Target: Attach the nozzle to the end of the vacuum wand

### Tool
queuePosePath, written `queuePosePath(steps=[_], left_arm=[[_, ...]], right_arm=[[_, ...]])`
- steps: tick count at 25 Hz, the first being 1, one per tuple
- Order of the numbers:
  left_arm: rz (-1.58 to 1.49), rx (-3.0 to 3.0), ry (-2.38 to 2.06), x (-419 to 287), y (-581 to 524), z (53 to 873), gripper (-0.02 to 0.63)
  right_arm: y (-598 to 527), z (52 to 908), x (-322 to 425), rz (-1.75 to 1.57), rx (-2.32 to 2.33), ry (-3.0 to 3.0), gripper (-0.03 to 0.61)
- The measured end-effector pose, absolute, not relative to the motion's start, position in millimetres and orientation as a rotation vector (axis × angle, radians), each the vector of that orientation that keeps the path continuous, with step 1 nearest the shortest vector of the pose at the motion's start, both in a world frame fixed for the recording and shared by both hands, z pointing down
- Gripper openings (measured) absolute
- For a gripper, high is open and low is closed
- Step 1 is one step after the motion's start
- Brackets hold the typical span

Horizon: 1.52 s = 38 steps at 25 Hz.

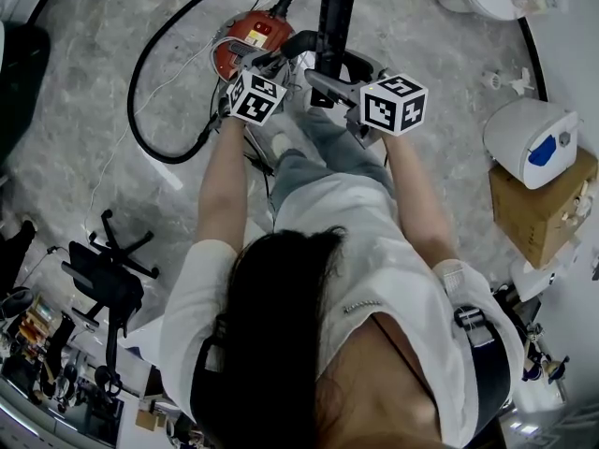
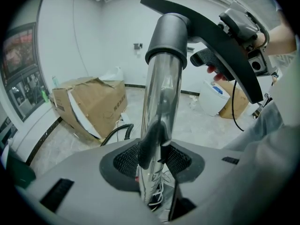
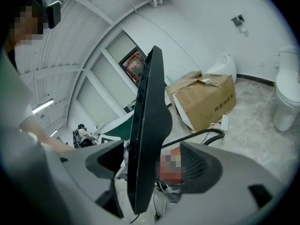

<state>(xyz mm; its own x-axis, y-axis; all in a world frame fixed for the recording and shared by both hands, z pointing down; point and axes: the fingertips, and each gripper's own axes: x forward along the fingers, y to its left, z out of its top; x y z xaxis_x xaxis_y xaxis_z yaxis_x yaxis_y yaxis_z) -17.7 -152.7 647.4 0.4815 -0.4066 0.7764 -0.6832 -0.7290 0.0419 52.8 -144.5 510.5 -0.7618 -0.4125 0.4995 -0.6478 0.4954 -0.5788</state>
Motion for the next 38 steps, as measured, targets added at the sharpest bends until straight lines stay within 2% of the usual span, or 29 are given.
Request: queuePosePath(steps=[16,32,36,38], left_arm=[[1.132,2.358,-0.931,-18,-165,659,0.144],[1.025,2.298,-1.003,-20,-166,662,0.152],[0.959,2.252,-1.002,-22,-166,661,0.173],[0.914,2.205,-1.005,-24,-166,661,0.223]], right_arm=[[-147,511,79,1.168,1.049,-2.414,0.357],[-149,506,77,1.201,1.035,-2.464,0.357],[-149,502,78,1.204,1.056,-2.479,0.357],[-149,502,82,1.194,1.075,-2.475,0.362]])
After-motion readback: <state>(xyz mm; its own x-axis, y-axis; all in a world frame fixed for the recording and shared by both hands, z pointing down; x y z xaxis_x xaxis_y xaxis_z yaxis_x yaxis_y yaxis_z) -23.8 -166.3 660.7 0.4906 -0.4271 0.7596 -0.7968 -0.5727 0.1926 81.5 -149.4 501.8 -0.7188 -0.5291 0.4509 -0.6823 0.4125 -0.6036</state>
